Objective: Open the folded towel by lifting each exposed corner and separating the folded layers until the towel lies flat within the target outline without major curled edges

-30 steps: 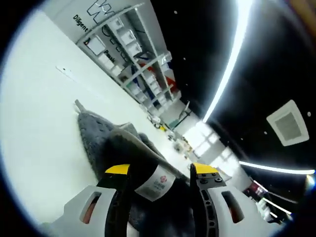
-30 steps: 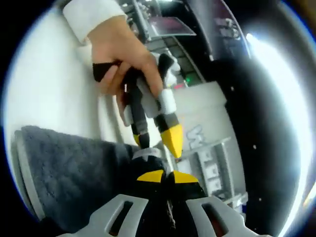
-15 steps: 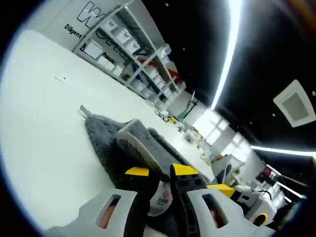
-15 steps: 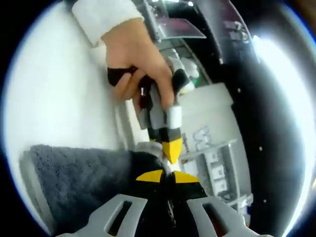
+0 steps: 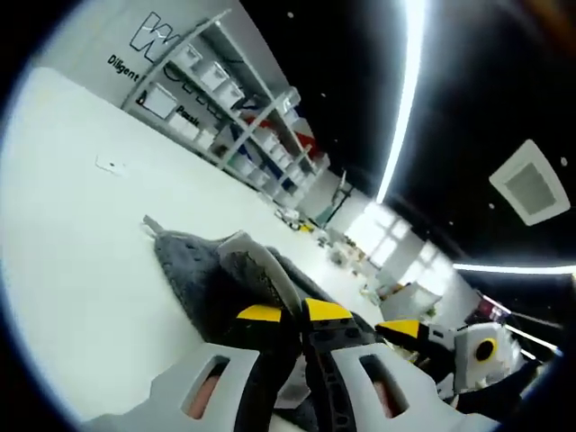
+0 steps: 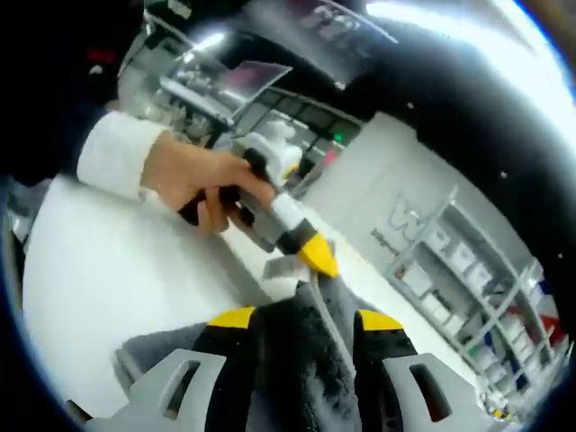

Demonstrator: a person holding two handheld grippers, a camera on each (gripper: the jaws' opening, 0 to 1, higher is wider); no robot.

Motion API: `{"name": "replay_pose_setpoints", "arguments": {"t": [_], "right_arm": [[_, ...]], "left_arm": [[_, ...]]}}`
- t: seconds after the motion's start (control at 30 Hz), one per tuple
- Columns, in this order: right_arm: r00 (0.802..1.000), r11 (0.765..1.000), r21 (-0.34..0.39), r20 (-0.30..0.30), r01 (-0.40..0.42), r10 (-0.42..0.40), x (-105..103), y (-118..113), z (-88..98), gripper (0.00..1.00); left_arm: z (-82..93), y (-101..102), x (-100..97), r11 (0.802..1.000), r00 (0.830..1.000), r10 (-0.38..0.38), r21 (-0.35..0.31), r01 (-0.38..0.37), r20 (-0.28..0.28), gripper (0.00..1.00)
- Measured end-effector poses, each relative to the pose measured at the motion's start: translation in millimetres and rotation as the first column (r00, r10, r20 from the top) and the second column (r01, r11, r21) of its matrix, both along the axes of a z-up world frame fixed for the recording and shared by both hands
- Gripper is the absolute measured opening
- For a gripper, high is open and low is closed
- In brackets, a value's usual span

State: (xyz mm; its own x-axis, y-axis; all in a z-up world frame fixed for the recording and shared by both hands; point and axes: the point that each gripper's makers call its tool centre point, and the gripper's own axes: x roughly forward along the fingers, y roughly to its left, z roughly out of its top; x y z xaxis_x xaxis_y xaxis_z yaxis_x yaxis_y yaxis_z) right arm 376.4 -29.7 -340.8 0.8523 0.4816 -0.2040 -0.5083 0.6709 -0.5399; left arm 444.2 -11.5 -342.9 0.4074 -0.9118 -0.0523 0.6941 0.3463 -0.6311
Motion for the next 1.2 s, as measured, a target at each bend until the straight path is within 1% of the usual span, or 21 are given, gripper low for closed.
{"name": "replay_pose_setpoints", "arguments": {"t": [0.07, 0.1, 0.17, 0.23, 0.3, 0.33, 0.37, 0.4, 0.47, 0.5, 0.53, 0.6, 0.63, 0.67, 0.7, 0.77, 0.87, 0.9, 0.97, 1.07, 1.2], "right_arm": [[0.999, 0.997, 0.071, -0.032, 0.010, -0.008, 1, -11, 4.5, 0.38], [0.999, 0.996, 0.090, -0.042, 0.012, -0.009, 2, -17, 5.6, 0.39], [0.999, 0.997, 0.077, -0.047, 0.020, -0.016, 1, -27, 1.5, 0.46], [0.998, 0.995, 0.090, -0.059, 0.033, -0.028, 3, -38, -1.2, 0.49], [0.997, 0.988, 0.149, -0.070, 0.049, -0.039, 1, -45, 1.2, 0.47], [0.996, 0.980, 0.186, -0.064, 0.066, -0.055, 0, -51, 4.9, 0.46], [0.997, 0.979, 0.194, -0.061, 0.066, -0.055, -1, -57, 6.6, 0.45], [0.996, 0.979, 0.193, -0.064, 0.071, -0.059, -1, -63, 6.5, 0.45], [0.993, 0.978, 0.184, -0.075, 0.099, -0.087, 0, -80, 4.4, 0.51], [0.991, 0.978, 0.177, -0.088, 0.114, -0.099, 0, -87, 2.4, 0.52], [0.988, 0.973, 0.189, -0.100, 0.133, -0.116, -1, -101, 2.1, 0.50], [0.984, 0.951, 0.260, -0.112, 0.165, -0.140, -1, -120, 5.5, 0.47], [0.982, 0.943, 0.283, -0.120, 0.175, -0.146, -1, -126, 6.0, 0.45], [0.980, 0.933, 0.310, -0.130, 0.182, -0.148, -1, -136, 5.3, 0.44], [0.980, 0.934, 0.307, -0.134, 0.184, -0.149, -2, -140, 4.0, 0.43], [0.973, 0.925, 0.320, -0.161, 0.207, -0.162, -4, -151, -2.6, 0.41], [0.972, 0.910, 0.364, -0.191, 0.201, -0.138, -9, -150, -7.0, 0.39], [0.973, 0.909, 0.370, -0.196, 0.191, -0.124, -9, -151, -7.6, 0.39], [0.970, 0.910, 0.375, -0.223, 0.176, -0.096, -10, -145, -12.4, 0.39], [0.966, 0.914, 0.363, -0.241, 0.178, -0.092, -11, -141, -19.4, 0.37], [0.956, 0.912, 0.366, -0.281, 0.186, -0.082, -13, -138, -30.2, 0.29]], "left_arm": [[2.6, 0, -2.3, 1.000, 1.000, -0.003, -0.011, 0.003, 0.010, 0.06], [4.0, -1, -3.8, 1.000, 1.000, -0.008, -0.018, 0.008, 0.013, 0.06], [10.4, -1, -3.5, 0.998, 0.999, -0.032, -0.049, 0.033, 0.035, 0.06], [11.7, -2, -5.3, 0.998, 0.999, -0.039, -0.057, 0.041, 0.036, 0.06], [12.3, -1, -7.1, 0.998, 0.998, -0.042, -0.054, 0.044, 0.044, 0.06], [11.9, 0, -5.5, 0.998, 0.997, -0.038, -0.040, 0.041, 0.061, 0.06], [11.2, 1, -5.3, 0.999, 0.997, -0.037, -0.027, 0.039, 0.074, 0.06], [9.5, 3, -0.5, 0.999, 0.996, -0.036, -0.014, 0.037, 0.084, 0.06], [8.7, 4, 0.3, 1.000, 0.995, -0.030, 0.000, 0.030, 0.100, 0.06], [8.5, 4, 0.5, 1.000, 0.994, -0.029, 0.002, 0.029, 0.102, 0.06], [8.8, 6, 3.8, 1.000, 0.994, -0.026, 0.004, 0.026, 0.102, 0.06], [8.8, 8, 5.9, 1.000, 0.995, -0.023, 0.004, 0.023, 0.101, 0.06], [8.7, 8, 6.5, 1.000, 0.995, -0.022, 0.005, 0.021, 0.102, 0.06], [8.9, 11, 11.9, 1.000, 0.994, -0.018, 0.012, 0.017, 0.106, 0.06], [8.3, 12, 13.3, 1.000, 0.994, -0.017, 0.017, 0.015, 0.108, 0.06], [6.4, 14, 15.0, 0.999, 0.993, -0.018, 0.039, 0.013, 0.117, 0.07], [4.4, 18, 22.6, 0.999, 0.993, -0.023, 0.043, 0.018, 0.117, 0.07], [3.9, 18, 23.4, 0.999, 0.993, -0.024, 0.043, 0.019, 0.116, 0.07], [1.9, 18, 26.9, 0.999, 0.993, -0.027, 0.049, 0.021, 0.117, 0.07], [0.1, 19, 27.6, 0.998, 0.992, -0.029, 0.065, 0.021, 0.126, 0.07], [0.1, 19, 28.0, 0.996, 0.988, -0.028, 0.086, 0.016, 0.149, 0.08]]}}
